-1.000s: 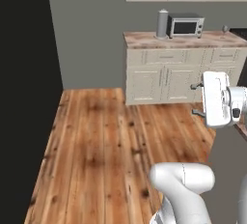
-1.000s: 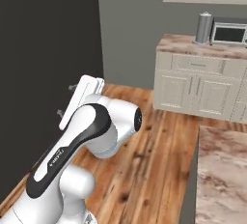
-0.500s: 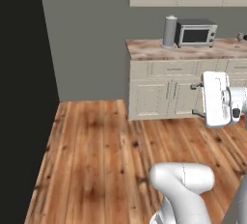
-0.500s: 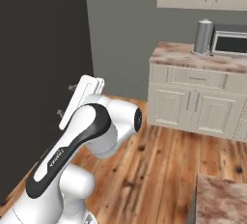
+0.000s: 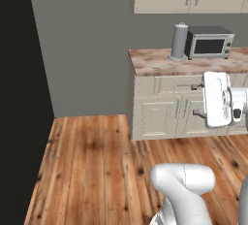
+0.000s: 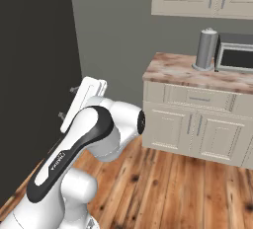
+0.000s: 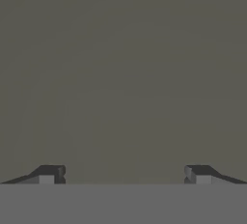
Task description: Retrieve the wine glasses from the counter and place one next to each plate.
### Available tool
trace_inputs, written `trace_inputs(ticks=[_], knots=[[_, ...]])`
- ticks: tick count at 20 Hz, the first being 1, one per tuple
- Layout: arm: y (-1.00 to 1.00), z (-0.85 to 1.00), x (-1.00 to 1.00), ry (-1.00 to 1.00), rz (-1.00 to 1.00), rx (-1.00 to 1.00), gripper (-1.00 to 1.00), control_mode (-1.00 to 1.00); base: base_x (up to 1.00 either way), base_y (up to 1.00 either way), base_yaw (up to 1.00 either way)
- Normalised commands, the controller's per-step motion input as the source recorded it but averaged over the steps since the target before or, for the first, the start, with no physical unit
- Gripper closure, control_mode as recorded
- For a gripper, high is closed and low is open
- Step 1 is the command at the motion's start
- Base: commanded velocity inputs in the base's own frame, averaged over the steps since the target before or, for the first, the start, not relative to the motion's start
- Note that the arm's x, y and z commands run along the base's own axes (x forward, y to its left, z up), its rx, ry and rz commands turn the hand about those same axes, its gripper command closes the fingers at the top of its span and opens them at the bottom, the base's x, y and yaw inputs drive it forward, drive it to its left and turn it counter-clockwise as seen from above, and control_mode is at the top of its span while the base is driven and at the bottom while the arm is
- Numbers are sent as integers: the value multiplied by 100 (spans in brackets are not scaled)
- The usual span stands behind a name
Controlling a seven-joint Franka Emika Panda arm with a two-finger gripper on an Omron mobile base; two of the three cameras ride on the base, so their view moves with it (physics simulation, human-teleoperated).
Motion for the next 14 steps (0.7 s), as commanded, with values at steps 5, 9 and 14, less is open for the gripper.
trace_inputs(ticks=[5,9,14], knots=[[0,0,0,0,0,0,-100,100,100,-29,-8],[0,0,0,0,0,0,-100,100,100,-53,-12],[0,0,0,0,0,0,-100,100,100,-98,-24]])
